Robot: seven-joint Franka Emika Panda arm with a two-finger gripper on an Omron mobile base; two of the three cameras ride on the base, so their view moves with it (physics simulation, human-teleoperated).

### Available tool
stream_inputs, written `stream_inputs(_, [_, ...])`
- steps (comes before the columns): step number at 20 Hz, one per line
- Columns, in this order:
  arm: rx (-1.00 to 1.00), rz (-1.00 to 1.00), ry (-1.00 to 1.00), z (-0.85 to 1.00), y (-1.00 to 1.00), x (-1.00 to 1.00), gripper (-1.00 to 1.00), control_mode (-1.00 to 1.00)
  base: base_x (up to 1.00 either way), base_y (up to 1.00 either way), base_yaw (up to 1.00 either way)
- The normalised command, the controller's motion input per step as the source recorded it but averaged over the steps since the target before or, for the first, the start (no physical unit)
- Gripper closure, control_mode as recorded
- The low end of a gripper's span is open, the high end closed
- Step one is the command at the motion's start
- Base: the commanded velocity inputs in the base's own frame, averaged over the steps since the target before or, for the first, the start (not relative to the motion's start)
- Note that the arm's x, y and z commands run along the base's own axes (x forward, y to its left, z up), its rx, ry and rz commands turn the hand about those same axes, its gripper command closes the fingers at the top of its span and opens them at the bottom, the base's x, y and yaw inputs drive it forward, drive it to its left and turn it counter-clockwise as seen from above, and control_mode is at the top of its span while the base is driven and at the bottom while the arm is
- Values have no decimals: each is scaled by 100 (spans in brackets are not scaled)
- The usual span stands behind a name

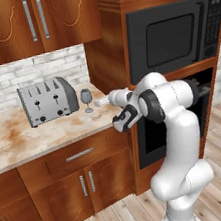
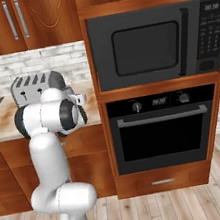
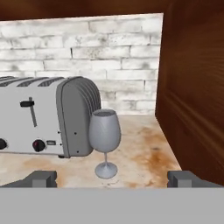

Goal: Retrieve the wine glasses from the counter and place one next to each plate.

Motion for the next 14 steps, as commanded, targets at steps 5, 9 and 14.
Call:
stream_inputs(5, [0, -2, 0, -14, 13, 29, -100, -100, 0, 0, 0])
stream_inputs(9, [0, -1, 0, -15, 18, 20, -100, -100, 0, 0, 0])
stream_inputs(14, [0, -1, 0, -12, 16, 18, -100, -100, 0, 0, 0])
